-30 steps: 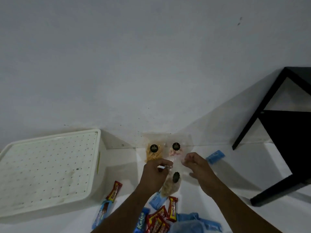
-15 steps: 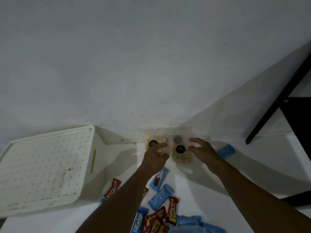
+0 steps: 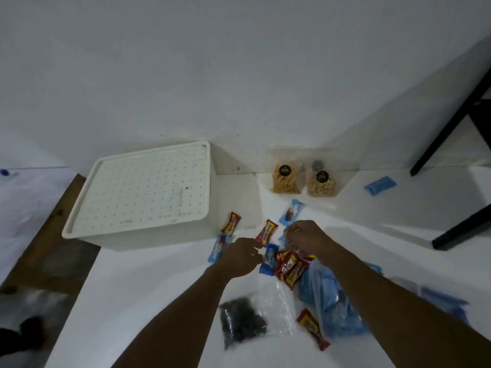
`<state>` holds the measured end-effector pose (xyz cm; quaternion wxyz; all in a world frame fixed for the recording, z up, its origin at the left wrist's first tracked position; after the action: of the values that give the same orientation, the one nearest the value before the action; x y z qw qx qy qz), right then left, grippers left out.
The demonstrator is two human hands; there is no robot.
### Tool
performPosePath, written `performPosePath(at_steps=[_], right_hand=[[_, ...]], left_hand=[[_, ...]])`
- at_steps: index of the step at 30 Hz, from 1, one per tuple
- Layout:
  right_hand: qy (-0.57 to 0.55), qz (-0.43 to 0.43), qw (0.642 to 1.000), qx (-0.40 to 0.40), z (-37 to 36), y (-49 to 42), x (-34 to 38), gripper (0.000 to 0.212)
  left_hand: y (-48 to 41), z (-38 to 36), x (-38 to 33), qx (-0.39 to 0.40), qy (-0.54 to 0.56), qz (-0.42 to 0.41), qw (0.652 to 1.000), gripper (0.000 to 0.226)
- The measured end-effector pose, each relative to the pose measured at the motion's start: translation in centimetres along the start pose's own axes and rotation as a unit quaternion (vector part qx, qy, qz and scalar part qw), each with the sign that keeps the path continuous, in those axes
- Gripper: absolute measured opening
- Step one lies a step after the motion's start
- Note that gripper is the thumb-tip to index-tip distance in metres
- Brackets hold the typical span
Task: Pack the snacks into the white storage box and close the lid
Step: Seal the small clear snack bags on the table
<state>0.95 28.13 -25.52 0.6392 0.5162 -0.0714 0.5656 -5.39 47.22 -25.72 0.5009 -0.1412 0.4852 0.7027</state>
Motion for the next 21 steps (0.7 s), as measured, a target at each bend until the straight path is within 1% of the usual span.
performPosePath(at_steps=[2, 4, 6, 8, 10, 12, 15, 16, 18, 21], right_hand=[[0.073, -0.019, 0.997, 0.014, -4.0, 1.7, -1.5, 0.013], [0.187, -0.036, 0.981, 0.029, -7.4, 3.4, -3.5, 0.016], [0.262, -0.055, 0.963, -0.003, -9.9, 5.1, -5.5, 0.03], [0.285, -0.078, 0.955, -0.036, -12.0, 6.7, -6.9, 0.041], [0.271, -0.106, 0.955, -0.053, -13.6, 7.6, -7.8, 0.045], [0.267, -0.125, 0.953, -0.066, -14.5, 8.3, -8.1, 0.041], [0.286, -0.092, 0.952, -0.064, -15.2, 9.0, -7.8, 0.034], [0.277, -0.077, 0.956, -0.066, -15.1, 9.1, -7.4, 0.031], [0.215, -0.04, 0.973, -0.078, -14.7, 9.1, -5.9, 0.024], [0.159, 0.034, 0.983, -0.091, -12.9, 9.0, -2.9, 0.021]], left_hand=[[1.8, -0.8, 3.5, 0.026, -0.028, 0.007, 0.999, 0.045], [3.1, -1.7, 6.0, 0.052, -0.04, 0.014, 0.998, 0.051], [4.1, -2.6, 7.7, 0.06, -0.045, 0.011, 0.997, 0.055], [4.9, -3.5, 8.8, 0.067, -0.055, -0.001, 0.996, 0.055], [5.4, -3.9, 9.8, 0.059, -0.078, -0.003, 0.995, 0.056], [5.9, -4.0, 10.4, 0.051, -0.088, 0.0, 0.995, 0.062], [6.1, -3.7, 10.9, 0.059, -0.077, 0.008, 0.995, 0.061], [6.2, -3.4, 10.8, 0.062, -0.063, 0.013, 0.996, 0.062], [6.0, -2.3, 10.1, 0.059, -0.005, 0.022, 0.998, 0.063], [5.6, 0.5, 8.1, 0.033, 0.11, 0.008, 0.993, 0.047]])
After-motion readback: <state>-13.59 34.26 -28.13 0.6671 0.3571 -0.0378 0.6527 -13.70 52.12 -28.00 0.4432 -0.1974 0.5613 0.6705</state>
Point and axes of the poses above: each hand's wrist, its own y-axis away from the middle knuckle, its own z-axis out of the back of the hand, x = y × z, the point moved 2 cm from there along -y, towards the middle knuckle, and after that the axes turned 12 degrees about y, right-handed, at the moved point
